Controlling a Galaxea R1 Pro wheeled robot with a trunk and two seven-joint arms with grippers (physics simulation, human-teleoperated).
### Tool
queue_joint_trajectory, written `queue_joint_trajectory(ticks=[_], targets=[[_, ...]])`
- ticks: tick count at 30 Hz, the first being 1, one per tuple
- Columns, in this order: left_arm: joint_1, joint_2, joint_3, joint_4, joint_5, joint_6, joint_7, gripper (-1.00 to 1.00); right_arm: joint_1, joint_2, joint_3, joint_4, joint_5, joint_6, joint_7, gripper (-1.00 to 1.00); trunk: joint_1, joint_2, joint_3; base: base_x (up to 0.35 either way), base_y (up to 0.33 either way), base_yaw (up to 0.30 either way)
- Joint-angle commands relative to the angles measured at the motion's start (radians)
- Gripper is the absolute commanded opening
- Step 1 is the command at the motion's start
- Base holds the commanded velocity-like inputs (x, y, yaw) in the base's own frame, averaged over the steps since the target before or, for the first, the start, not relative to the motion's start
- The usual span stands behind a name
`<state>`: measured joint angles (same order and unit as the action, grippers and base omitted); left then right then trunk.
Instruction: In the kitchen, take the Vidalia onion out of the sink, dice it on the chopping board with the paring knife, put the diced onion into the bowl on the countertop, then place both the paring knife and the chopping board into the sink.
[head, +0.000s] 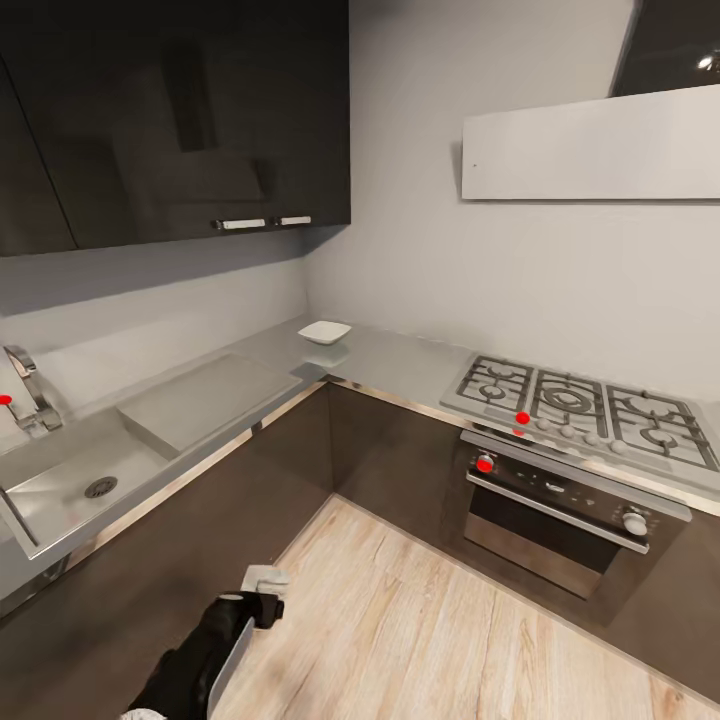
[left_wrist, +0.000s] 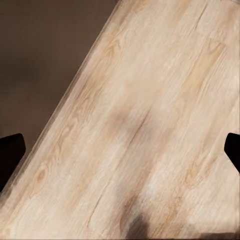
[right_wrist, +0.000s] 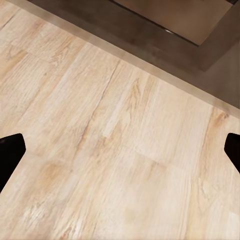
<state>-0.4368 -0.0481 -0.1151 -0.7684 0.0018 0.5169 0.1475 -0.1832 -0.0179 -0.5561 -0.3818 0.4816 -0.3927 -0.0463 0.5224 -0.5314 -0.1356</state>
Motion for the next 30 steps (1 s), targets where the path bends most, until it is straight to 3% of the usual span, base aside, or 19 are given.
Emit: queue_joint_trajectory(ticks=[1, 8, 9, 15, 23, 27, 30], targets=[[0.0, -0.004, -0.003, -0.036, 0.0, 0.031, 0.005, 1.0, -0.002, 0.001, -0.006, 0.001, 0.011, -0.005, -0.003, 1.0, 0.0, -0.002, -0.002, 0.0, 0.0, 0.0], [0.0, -0.039, -0.004, -0.29, 0.0, 0.238, 0.004, 1.0, -0.001, 0.002, -0.004, 0.002, 0.011, -0.005, -0.003, 1.0, 0.0, -0.002, -0.002, 0.0, 0.0, 0.0], [0.0, -0.048, -0.005, -0.379, 0.0, 0.301, 0.003, 1.0, -0.001, 0.001, -0.004, 0.003, 0.011, -0.005, -0.003, 1.0, 0.0, -0.002, -0.002, 0.0, 0.0, 0.0], [-0.003, -0.055, -0.006, -0.557, 0.0, 0.43, 0.002, 1.0, -0.001, 0.002, -0.004, 0.003, 0.011, -0.005, -0.003, 1.0, 0.0, -0.002, -0.002, 0.0, 0.0, 0.0], [-0.032, -0.065, -0.006, -0.662, 0.0, 0.481, 0.003, 1.0, -0.001, 0.003, -0.004, 0.003, 0.011, -0.003, -0.003, 1.0, 0.0, -0.002, -0.002, 0.0, 0.0, 0.0], [-0.095, -0.08, -0.006, -0.679, -0.002, 0.487, 0.004, 1.0, -0.002, 0.003, -0.004, 0.003, 0.011, -0.003, -0.003, 1.0, 0.0, -0.002, -0.002, 0.0, 0.0, 0.0], [-0.176, -0.085, -0.006, -0.681, -0.003, 0.49, 0.005, 1.0, -0.001, 0.002, -0.004, 0.003, 0.011, -0.003, -0.003, 1.0, 0.0, -0.002, -0.002, 0.0, 0.0, 0.0]])
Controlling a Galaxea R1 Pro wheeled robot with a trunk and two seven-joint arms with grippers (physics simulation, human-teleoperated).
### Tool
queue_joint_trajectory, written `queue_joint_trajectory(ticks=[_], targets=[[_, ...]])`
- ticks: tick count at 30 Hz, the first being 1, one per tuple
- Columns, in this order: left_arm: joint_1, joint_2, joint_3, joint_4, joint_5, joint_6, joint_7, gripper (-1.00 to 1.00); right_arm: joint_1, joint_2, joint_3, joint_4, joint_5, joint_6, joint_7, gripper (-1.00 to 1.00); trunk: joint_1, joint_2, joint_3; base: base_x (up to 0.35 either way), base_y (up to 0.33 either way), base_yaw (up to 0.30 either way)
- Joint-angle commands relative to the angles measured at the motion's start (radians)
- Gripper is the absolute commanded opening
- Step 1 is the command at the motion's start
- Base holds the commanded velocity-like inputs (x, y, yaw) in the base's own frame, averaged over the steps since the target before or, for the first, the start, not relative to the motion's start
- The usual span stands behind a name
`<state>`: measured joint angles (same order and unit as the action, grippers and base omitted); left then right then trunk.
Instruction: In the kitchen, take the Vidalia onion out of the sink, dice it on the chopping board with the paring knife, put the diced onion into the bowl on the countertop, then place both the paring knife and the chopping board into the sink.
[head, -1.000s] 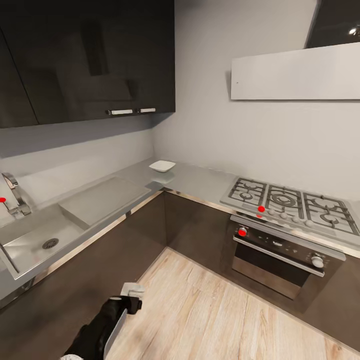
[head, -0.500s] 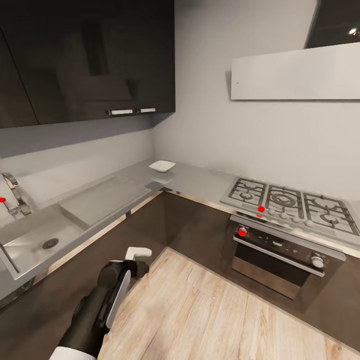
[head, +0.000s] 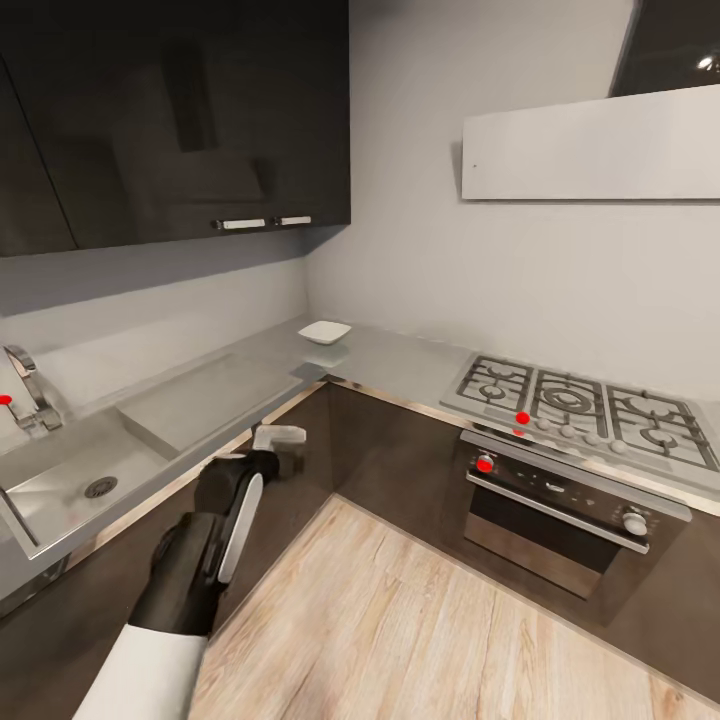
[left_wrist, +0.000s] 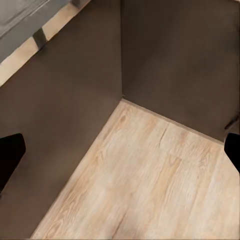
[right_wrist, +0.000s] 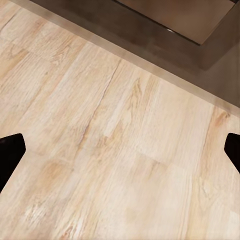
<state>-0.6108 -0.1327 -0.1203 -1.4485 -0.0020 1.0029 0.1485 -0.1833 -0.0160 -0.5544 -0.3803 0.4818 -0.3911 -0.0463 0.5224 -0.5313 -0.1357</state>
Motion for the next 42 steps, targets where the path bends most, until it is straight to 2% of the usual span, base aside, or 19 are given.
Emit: queue_joint_trajectory(ticks=[1, 6, 10, 15, 17, 18, 19, 21, 23, 26, 28, 29, 32, 38, 42], targets=[[-0.019, 0.0, -0.001, 0.0, 0.001, 0.005, 0.004, 1.0, -0.001, 0.0, -0.006, 0.001, 0.011, -0.005, -0.003, 1.0, 0.0, -0.002, -0.002, 0.0, 0.0, 0.0], [-0.163, -0.006, -0.001, 0.038, 0.0, 0.01, 0.006, 1.0, -0.002, -0.001, -0.007, 0.001, 0.011, -0.005, -0.003, 1.0, 0.0, -0.002, -0.002, 0.0, 0.0, 0.0], [-0.305, -0.009, 0.0, 0.154, 0.001, 0.01, 0.009, 1.0, -0.001, -0.001, -0.007, 0.001, 0.011, -0.005, -0.003, 1.0, 0.0, -0.002, -0.002, 0.0, 0.0, 0.0], [-0.531, -0.01, 0.001, 0.361, 0.004, 0.008, 0.015, 1.0, -0.001, -0.001, -0.007, 0.001, 0.011, -0.005, -0.003, 1.0, 0.0, -0.002, -0.002, 0.0, 0.0, 0.0], [-0.639, -0.01, 0.001, 0.484, 0.004, 0.005, 0.029, 1.0, -0.002, -0.001, -0.008, 0.001, 0.011, -0.004, -0.003, 1.0, 0.0, -0.002, -0.002, 0.0, 0.0, 0.0], [-0.708, -0.01, 0.001, 0.573, 0.005, 0.003, 0.05, 1.0, -0.001, -0.001, -0.007, 0.001, 0.011, -0.004, -0.003, 1.0, 0.0, -0.002, -0.002, 0.0, 0.0, 0.0], [-0.741, -0.01, 0.001, 0.619, 0.007, 0.002, 0.064, 1.0, -0.001, -0.001, -0.007, 0.001, 0.011, -0.003, -0.003, 1.0, 0.0, -0.002, -0.002, 0.0, 0.0, 0.0], [-0.77, -0.01, 0.002, 0.661, 0.012, 0.0, 0.079, 1.0, -0.001, -0.001, -0.007, 0.001, 0.011, -0.002, -0.003, 1.0, 0.0, -0.002, -0.002, 0.0, 0.0, 0.0], [-0.79, -0.009, 0.003, 0.694, 0.032, -0.001, 0.09, 1.0, -0.001, -0.001, -0.006, 0.003, 0.011, -0.004, -0.003, 1.0, 0.0, -0.002, -0.002, 0.0, 0.0, 0.0], [-0.799, -0.004, 0.005, 0.684, 0.082, -0.001, 0.09, 1.0, -0.002, 0.0, -0.006, 0.004, 0.011, -0.005, -0.003, 1.0, 0.0, -0.002, -0.002, 0.0, 0.0, 0.0], [-0.801, -0.001, 0.005, 0.642, 0.09, -0.001, 0.089, 1.0, -0.001, 0.0, -0.005, 0.004, 0.011, -0.006, -0.003, 1.0, 0.0, -0.002, -0.002, 0.0, 0.0, 0.0], [-0.801, 0.007, 0.002, 0.588, 0.094, 0.0, 0.09, 1.0, -0.002, 0.0, -0.006, 0.004, 0.011, -0.006, -0.002, 1.0, 0.0, -0.002, -0.002, 0.0, 0.0, 0.0], [-0.801, 0.015, -0.001, 0.531, 0.096, 0.001, 0.092, 1.0, -0.001, -0.002, -0.007, 0.004, 0.011, -0.014, 0.0, 1.0, 0.0, -0.002, -0.002, 0.0, 0.0, 0.0], [-0.8, 0.02, -0.002, 0.52, 0.098, 0.003, 0.092, 1.0, -0.001, -0.003, -0.009, 0.012, 0.01, -0.02, 0.0, 1.0, 0.0, -0.002, -0.002, 0.016, 0.0, 0.0], [-0.799, 0.021, -0.002, 0.52, 0.101, 0.004, 0.092, 1.0, -0.001, -0.006, -0.009, 0.139, 0.01, -0.014, -0.01, 1.0, 0.0, -0.002, -0.002, 0.194, 0.0, 0.0]])
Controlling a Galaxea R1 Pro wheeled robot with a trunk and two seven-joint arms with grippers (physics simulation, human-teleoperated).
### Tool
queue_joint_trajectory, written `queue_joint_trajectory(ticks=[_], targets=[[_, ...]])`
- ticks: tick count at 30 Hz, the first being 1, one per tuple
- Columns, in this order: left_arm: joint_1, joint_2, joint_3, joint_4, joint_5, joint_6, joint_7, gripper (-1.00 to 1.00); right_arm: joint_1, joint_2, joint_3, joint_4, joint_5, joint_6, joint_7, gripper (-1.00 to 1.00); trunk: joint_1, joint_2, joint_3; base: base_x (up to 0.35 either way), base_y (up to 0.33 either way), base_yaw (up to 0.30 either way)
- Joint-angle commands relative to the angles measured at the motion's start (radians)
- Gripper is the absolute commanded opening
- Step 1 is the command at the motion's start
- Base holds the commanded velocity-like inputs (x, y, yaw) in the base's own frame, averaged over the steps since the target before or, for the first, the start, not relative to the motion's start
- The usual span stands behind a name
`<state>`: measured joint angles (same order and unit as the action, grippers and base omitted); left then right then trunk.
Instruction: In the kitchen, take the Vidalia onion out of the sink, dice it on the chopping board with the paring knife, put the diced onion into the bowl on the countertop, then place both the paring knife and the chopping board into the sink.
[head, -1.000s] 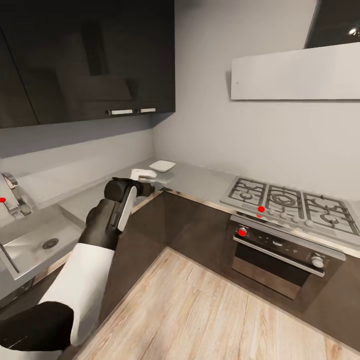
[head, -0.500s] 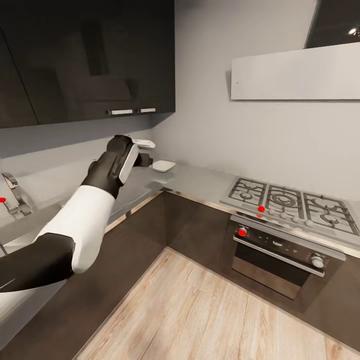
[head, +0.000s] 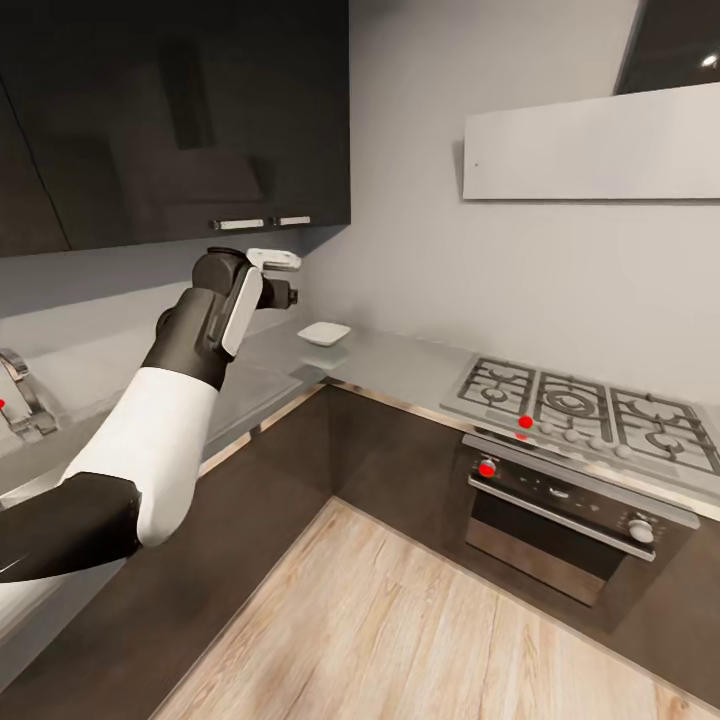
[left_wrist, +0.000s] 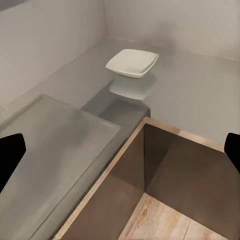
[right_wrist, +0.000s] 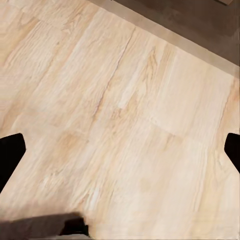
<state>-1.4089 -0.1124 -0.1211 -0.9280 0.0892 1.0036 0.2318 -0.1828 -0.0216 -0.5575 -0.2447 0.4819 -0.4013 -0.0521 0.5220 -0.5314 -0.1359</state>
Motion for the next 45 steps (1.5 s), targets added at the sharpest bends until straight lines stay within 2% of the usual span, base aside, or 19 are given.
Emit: queue_joint_trajectory(ticks=[1, 5, 9, 11, 15, 18, 20, 24, 30, 45], targets=[[-0.001, 0.0, -0.002, 0.001, 0.01, 0.003, 0.009, 1.0, -0.001, -0.002, -0.006, 0.058, 0.01, -0.003, -0.012, 1.0, 0.001, -0.002, -0.002, 0.254, 0.0, 0.0], [0.0, 0.0, -0.002, 0.01, 0.011, 0.003, 0.009, 1.0, 0.0, -0.002, -0.004, 0.181, 0.01, -0.001, -0.029, 1.0, 0.001, -0.002, -0.002, 0.272, 0.0, 0.0], [0.001, 0.0, -0.002, 0.017, 0.012, 0.003, 0.009, 1.0, 0.015, 0.009, -0.003, 0.219, 0.01, 0.022, -0.032, 1.0, 0.001, -0.002, -0.002, 0.303, 0.0, 0.0], [0.001, 0.0, -0.002, 0.019, 0.012, 0.003, 0.009, 1.0, 0.033, 0.012, -0.003, 0.223, 0.01, 0.067, -0.031, 1.0, 0.001, -0.002, -0.002, 0.313, 0.0, 0.0], [0.002, 0.0, -0.002, 0.036, 0.012, 0.003, 0.009, 1.0, 0.058, 0.014, -0.004, 0.227, 0.009, 0.228, -0.028, 1.0, 0.001, -0.002, -0.002, 0.316, 0.0, 0.0], [0.003, 0.0, -0.002, 0.06, 0.012, 0.003, 0.008, 1.0, 0.063, 0.015, -0.003, 0.228, 0.009, 0.302, -0.027, 1.0, 0.001, -0.002, -0.002, 0.318, 0.0, 0.0], [0.003, 0.0, -0.002, 0.087, 0.012, 0.002, 0.007, 1.0, 0.067, 0.016, -0.003, 0.229, 0.009, 0.321, -0.026, 1.0, 0.001, -0.002, -0.002, 0.32, 0.0, 0.0], [0.004, -0.001, -0.002, 0.141, 0.012, 0.001, 0.004, 1.0, 0.077, 0.022, -0.002, 0.229, 0.009, 0.336, -0.016, 1.0, 0.001, -0.002, -0.002, 0.322, 0.0, 0.0], [0.004, -0.001, -0.001, 0.179, 0.013, -0.001, 0.003, 1.0, 0.097, 0.03, -0.003, 0.229, 0.009, 0.341, 0.011, 1.0, 0.001, -0.002, -0.002, 0.323, 0.0, 0.0], [0.004, 0.003, -0.002, 0.187, 0.011, -0.003, 0.003, 1.0, 0.1, 0.033, -0.004, 0.228, 0.009, 0.343, 0.007, 1.0, 0.001, -0.002, -0.002, 0.325, 0.0, 0.0]])
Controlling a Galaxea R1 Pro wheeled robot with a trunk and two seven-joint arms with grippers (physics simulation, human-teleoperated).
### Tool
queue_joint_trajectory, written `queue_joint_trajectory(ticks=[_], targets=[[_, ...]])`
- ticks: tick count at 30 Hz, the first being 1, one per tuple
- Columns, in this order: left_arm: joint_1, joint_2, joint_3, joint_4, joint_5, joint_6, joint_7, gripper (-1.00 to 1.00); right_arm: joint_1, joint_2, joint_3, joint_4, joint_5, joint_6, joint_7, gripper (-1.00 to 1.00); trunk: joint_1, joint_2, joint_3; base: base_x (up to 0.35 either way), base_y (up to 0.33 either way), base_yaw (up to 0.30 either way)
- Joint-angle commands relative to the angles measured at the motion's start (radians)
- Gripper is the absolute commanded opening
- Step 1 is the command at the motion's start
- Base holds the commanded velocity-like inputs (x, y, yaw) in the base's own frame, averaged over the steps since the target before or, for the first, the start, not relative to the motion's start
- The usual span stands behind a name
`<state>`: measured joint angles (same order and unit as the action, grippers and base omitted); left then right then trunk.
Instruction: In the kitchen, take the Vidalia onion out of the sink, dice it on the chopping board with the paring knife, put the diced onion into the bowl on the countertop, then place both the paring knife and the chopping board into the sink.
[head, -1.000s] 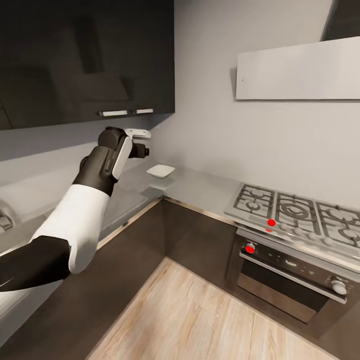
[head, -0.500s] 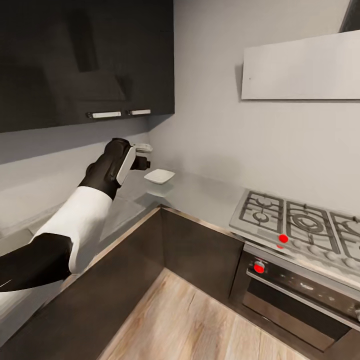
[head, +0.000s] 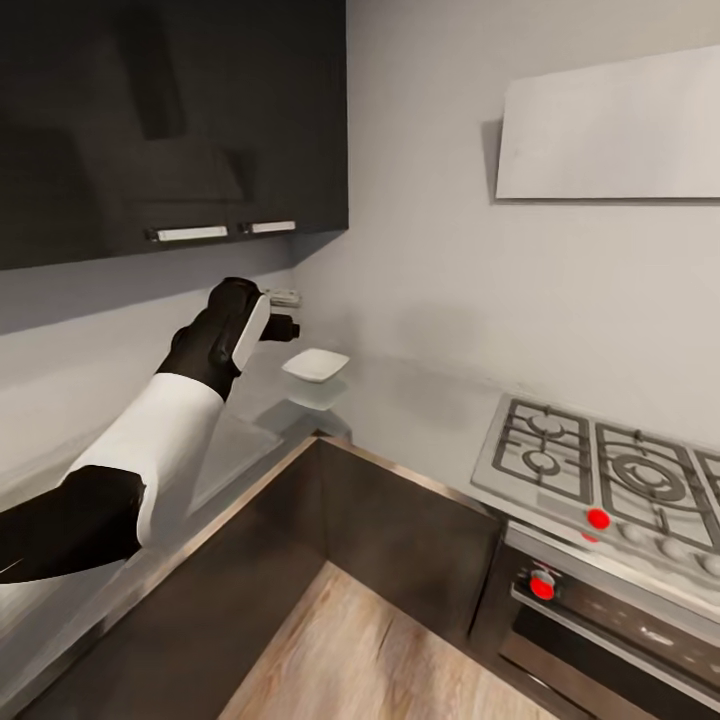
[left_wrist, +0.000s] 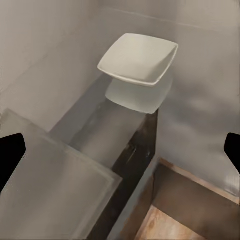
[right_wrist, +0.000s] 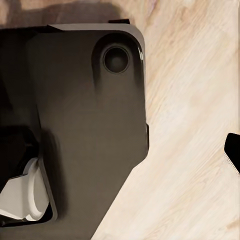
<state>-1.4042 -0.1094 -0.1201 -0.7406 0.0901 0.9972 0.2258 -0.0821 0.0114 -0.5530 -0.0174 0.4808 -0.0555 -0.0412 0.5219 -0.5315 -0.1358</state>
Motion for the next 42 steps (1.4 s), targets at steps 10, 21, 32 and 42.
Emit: queue_joint_trajectory(ticks=[10, 21, 32, 42], targets=[[-0.001, 0.005, -0.003, 0.015, 0.009, 0.003, 0.009, 1.0, -0.001, 0.001, -0.008, 0.001, 0.009, -0.003, -0.004, 1.0, 0.001, -0.002, -0.002, 0.325, 0.0, 0.0], [-0.001, 0.005, -0.003, 0.017, 0.007, 0.003, 0.009, 1.0, -0.001, 0.018, -0.008, -0.001, 0.01, 0.0, -0.001, 1.0, 0.001, -0.002, -0.002, 0.325, 0.0, 0.0], [-0.001, 0.005, -0.003, 0.016, 0.006, 0.003, 0.012, 1.0, -0.001, 0.018, -0.008, -0.002, 0.012, 0.008, -0.002, 1.0, 0.001, -0.002, -0.002, 0.302, 0.0, 0.0], [-0.001, 0.012, -0.003, 0.018, 0.005, 0.003, 0.014, 1.0, -0.001, 0.018, -0.007, -0.003, 0.012, 0.008, -0.006, 1.0, 0.001, -0.002, -0.002, 0.057, 0.0, 0.0]])
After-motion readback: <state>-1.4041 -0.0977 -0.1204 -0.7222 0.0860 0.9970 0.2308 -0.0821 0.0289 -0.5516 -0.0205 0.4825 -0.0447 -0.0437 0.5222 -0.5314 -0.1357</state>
